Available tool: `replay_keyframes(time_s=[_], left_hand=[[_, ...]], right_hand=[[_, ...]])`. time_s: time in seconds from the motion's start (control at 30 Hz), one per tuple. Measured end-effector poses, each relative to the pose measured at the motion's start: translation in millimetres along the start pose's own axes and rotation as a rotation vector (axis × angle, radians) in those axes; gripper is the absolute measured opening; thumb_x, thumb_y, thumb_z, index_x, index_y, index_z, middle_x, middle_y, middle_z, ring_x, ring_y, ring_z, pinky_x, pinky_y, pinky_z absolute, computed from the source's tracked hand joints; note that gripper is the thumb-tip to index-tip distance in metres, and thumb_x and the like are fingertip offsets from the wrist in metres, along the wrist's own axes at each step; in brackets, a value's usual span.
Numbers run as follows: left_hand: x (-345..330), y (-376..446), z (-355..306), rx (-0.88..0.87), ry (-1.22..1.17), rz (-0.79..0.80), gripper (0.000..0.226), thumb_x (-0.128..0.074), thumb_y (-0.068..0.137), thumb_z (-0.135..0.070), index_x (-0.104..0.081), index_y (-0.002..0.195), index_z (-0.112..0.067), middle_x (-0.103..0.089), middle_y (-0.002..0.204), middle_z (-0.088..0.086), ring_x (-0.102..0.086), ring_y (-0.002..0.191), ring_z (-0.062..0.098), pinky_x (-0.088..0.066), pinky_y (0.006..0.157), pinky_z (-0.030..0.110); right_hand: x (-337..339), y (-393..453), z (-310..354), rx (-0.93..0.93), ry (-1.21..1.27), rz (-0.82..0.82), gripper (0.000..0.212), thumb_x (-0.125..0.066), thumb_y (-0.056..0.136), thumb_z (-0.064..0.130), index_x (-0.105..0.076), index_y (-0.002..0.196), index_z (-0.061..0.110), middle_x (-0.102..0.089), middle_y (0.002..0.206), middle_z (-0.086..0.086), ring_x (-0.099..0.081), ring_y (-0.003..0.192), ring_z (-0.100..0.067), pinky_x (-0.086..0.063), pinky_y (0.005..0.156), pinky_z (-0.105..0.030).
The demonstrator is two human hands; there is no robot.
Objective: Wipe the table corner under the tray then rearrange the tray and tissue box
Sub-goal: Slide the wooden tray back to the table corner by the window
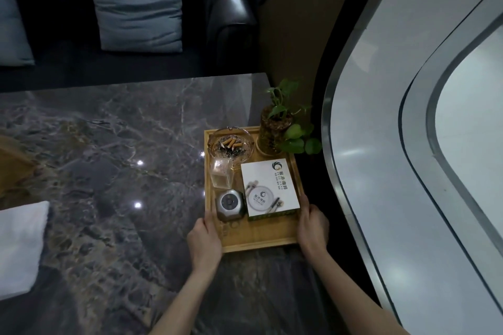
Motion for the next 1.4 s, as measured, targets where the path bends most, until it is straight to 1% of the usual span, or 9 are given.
replay_keyframes(time_s=[0.27,0.43,0.57,0.7,0.9,0.97,1.13,1.27,1.4], left_hand=[[-1.1,-4.7,0.9,0.012,0.027,-0.016,0.051,-0.03,0.096,-0.035,-0.061,0.083,0.004,-0.061,0.078,0.015,-0.057,0.073,0.028,-0.041,0.066,0.035],[0.9,-7.9,-3.8,0.013,0.038,-0.02,0.043,-0.03,0.097,-0.032,-0.056,0.077,-0.003,-0.054,0.069,0.004,-0.052,0.068,0.021,-0.034,0.055,0.027],[2.6,-10.0,-9.6,0.004,0.069,-0.023,0.041,-0.03,0.098,-0.03,-0.055,0.078,-0.003,-0.051,0.07,0.004,-0.048,0.067,0.019,-0.032,0.064,0.031],[-0.4,-8.9,-10.6,-0.004,0.12,0.024,0.038,-0.035,0.096,-0.03,-0.053,0.077,-0.003,-0.052,0.067,0.004,-0.048,0.062,0.016,-0.03,0.051,0.025],[0.6,0.7,-12.3,-0.096,0.411,0.114,0.044,-0.032,0.097,-0.031,-0.059,0.084,0.001,-0.062,0.082,0.015,-0.054,0.07,0.024,-0.04,0.065,0.032],[0.6,1.3,-18.7,-0.152,0.508,0.138,0.045,-0.03,0.097,-0.03,-0.06,0.087,0.002,-0.066,0.089,0.02,-0.06,0.078,0.031,-0.044,0.069,0.036],[0.6,-0.2,-26.0,-0.195,0.724,0.186,0.047,-0.026,0.098,-0.032,-0.059,0.099,0.001,-0.064,0.106,0.023,-0.058,0.101,0.039,-0.043,0.081,0.042],[-2.2,-0.5,-21.3,-0.211,0.792,0.204,0.049,-0.025,0.098,-0.034,-0.061,0.101,-0.001,-0.065,0.108,0.022,-0.058,0.103,0.039,-0.043,0.084,0.044],[-5.1,-0.9,-16.4,-0.225,0.786,0.214,0.049,-0.024,0.098,-0.035,-0.061,0.098,-0.002,-0.065,0.105,0.021,-0.059,0.1,0.038,-0.044,0.081,0.043]], right_hand=[[-5.6,1.6,-10.2,-0.03,0.028,0.03,0.057,-0.029,0.097,0.042,-0.064,0.098,-0.002,-0.07,0.098,-0.022,-0.064,0.09,-0.036,-0.042,0.068,-0.03],[-6.7,1.4,-10.8,-0.029,0.037,0.049,0.056,-0.028,0.098,0.042,-0.064,0.101,-0.001,-0.07,0.1,-0.019,-0.064,0.091,-0.033,-0.042,0.069,-0.028],[-6.6,2.8,-7.4,-0.017,0.025,0.051,0.055,-0.028,0.098,0.042,-0.063,0.106,0.0,-0.069,0.102,-0.02,-0.063,0.095,-0.035,-0.044,0.073,-0.031],[-2.5,1.6,-2.1,0.004,-0.006,0.075,0.039,-0.037,0.098,0.029,-0.06,0.107,-0.001,-0.067,0.102,-0.024,-0.062,0.093,-0.037,-0.038,0.067,-0.029],[1.5,-2.7,9.2,0.138,-0.21,0.067,0.036,-0.038,0.097,0.025,-0.06,0.094,-0.003,-0.067,0.091,-0.026,-0.064,0.081,-0.04,-0.049,0.064,-0.036],[2.5,-3.3,12.2,0.174,-0.242,0.06,0.035,-0.04,0.097,0.024,-0.061,0.091,-0.003,-0.067,0.091,-0.024,-0.064,0.079,-0.038,-0.05,0.063,-0.036],[4.1,-6.7,19.3,0.229,-0.423,0.052,0.034,-0.041,0.097,0.021,-0.065,0.095,-0.004,-0.066,0.095,-0.02,-0.064,0.081,-0.035,-0.041,0.058,-0.03],[2.0,-7.1,20.6,0.251,-0.532,0.054,0.031,-0.04,0.097,0.016,-0.065,0.1,-0.003,-0.066,0.098,-0.019,-0.064,0.086,-0.034,-0.041,0.06,-0.03],[-1.0,-7.5,17.9,0.262,-0.595,0.058,0.024,-0.044,0.093,0.001,-0.065,0.103,-0.002,-0.064,0.101,-0.019,-0.062,0.089,-0.032,-0.037,0.06,-0.029]])
Point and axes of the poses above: each hand's wrist, its own y-axis towards the middle knuckle, its own x-axis out of the back of the hand, z = x × y, the point moved 9 cm from there along y, towards the middle knuckle
